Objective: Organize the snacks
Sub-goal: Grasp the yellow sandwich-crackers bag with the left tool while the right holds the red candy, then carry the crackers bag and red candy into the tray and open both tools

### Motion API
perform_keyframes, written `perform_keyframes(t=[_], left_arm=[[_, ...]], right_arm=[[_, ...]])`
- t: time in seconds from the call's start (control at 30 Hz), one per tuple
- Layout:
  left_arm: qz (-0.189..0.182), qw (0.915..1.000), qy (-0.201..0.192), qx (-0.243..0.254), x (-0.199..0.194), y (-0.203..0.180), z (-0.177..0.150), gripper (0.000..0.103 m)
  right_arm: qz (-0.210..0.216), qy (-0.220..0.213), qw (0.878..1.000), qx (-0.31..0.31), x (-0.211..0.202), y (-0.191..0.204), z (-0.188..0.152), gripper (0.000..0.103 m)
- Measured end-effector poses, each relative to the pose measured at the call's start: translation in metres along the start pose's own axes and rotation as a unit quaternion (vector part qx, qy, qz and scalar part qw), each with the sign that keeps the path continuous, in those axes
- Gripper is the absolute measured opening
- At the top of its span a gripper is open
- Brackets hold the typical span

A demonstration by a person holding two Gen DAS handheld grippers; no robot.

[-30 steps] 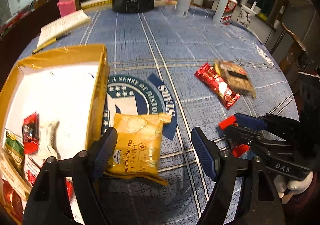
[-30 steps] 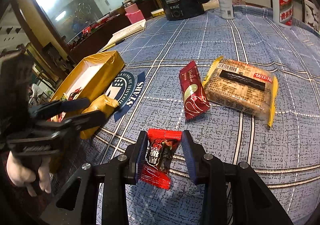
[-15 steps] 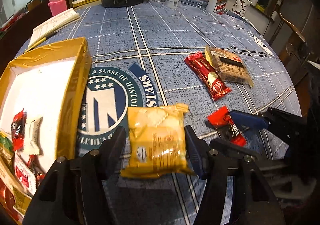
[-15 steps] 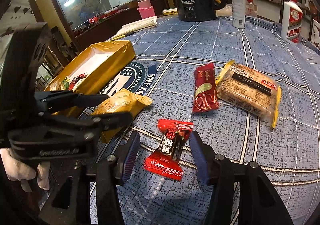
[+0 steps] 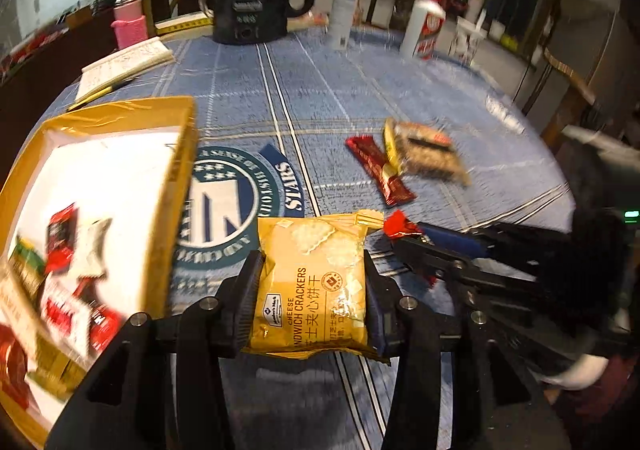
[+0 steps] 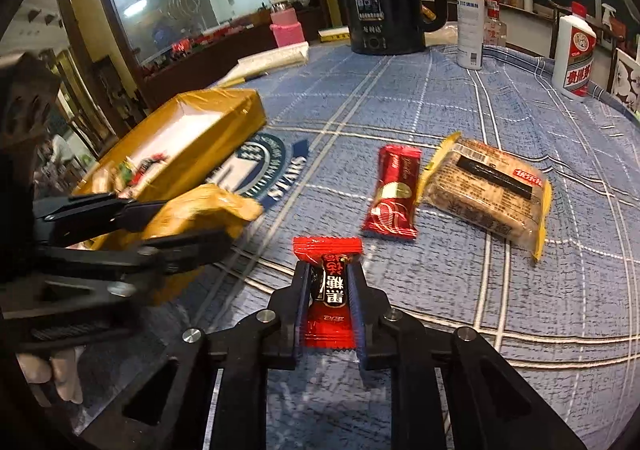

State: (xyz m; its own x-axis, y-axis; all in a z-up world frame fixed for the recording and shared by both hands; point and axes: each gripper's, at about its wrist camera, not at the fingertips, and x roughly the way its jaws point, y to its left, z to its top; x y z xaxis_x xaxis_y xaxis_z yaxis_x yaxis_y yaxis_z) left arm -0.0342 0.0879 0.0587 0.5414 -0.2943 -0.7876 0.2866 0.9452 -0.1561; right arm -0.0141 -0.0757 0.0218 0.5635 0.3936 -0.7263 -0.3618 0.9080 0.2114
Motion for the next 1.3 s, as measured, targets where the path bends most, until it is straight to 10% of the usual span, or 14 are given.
perform_keyframes(t=[0.37,0.7,1.3], left_arm=[[0.040,0.9915,-0.078,-0.096,-0.088,0.094,-0.027,0.044],[0.060,0.9834,-0.060,-0.161,-0.084,0.147,-0.077,0.044],[0.065,0.9733,-0.114,-0.188,-0.123,0.158,-0.106,0.050]], right_arm=[[0.052,-0.037,0.998,-0.029,-0.036,0.061,0.013,0.019],[0.109,-0.008,0.992,-0.061,-0.019,0.145,0.032,0.019],[0.045,0.028,0.996,-0.070,0.087,0.203,0.081,0.023]])
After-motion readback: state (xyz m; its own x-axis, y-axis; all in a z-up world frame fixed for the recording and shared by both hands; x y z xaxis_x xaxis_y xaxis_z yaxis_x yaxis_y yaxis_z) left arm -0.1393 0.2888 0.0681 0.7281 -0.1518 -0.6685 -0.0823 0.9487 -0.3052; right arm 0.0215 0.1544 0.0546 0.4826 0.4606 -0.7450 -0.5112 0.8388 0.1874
